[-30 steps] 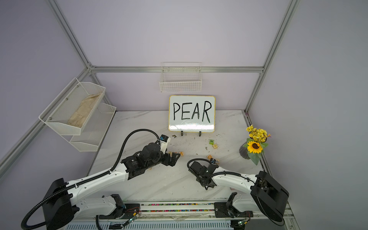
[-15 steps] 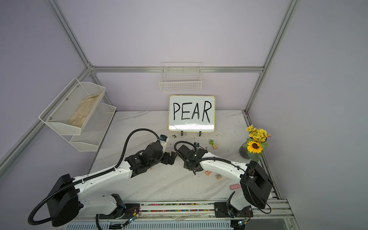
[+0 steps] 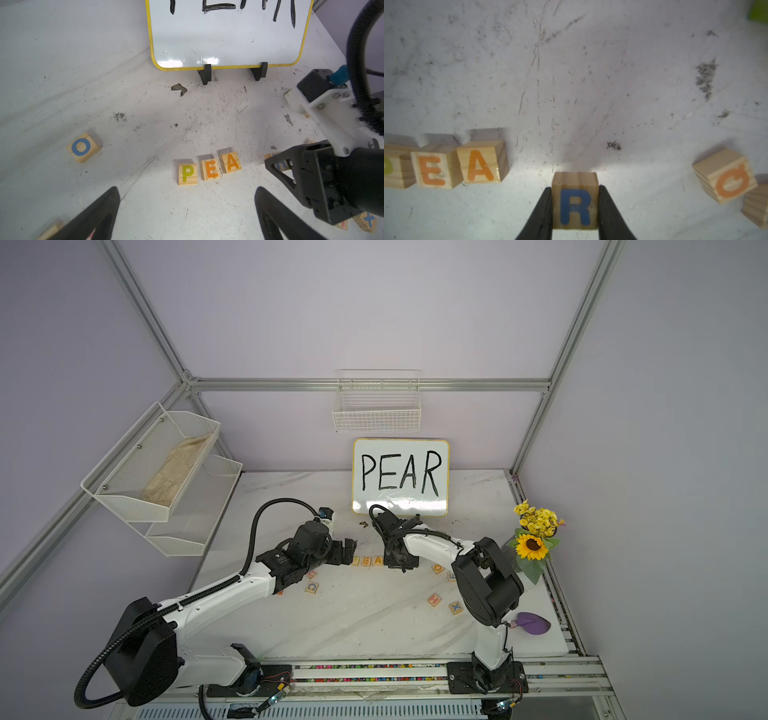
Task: Spell the uppercase word “pear” with letter blocks
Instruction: Place the letter block at the center of the board.
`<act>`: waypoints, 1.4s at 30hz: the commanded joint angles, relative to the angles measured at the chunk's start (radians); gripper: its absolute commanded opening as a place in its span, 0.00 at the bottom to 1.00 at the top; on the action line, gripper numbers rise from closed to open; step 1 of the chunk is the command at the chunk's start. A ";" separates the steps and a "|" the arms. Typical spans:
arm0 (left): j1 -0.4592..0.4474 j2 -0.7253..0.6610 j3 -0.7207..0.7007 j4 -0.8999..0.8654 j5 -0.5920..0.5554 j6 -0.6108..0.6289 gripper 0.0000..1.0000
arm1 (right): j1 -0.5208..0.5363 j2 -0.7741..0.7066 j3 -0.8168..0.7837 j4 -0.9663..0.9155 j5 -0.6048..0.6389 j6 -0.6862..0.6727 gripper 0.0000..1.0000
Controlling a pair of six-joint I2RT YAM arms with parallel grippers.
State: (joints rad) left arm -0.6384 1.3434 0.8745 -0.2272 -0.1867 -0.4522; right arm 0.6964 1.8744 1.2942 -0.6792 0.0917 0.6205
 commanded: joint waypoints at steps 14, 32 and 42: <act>0.036 0.033 0.133 -0.028 0.007 0.006 1.00 | -0.005 0.131 0.078 0.052 -0.070 -0.079 0.24; 0.037 0.031 0.128 -0.028 0.023 -0.008 1.00 | -0.006 0.102 0.042 0.049 -0.035 -0.053 0.29; 0.037 0.025 0.124 -0.028 0.024 -0.020 1.00 | -0.006 0.087 0.046 0.047 -0.032 -0.041 0.34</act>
State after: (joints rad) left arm -0.6086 1.3766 0.9070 -0.2710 -0.1692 -0.4576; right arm 0.6945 1.9759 1.3590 -0.6121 0.0349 0.5648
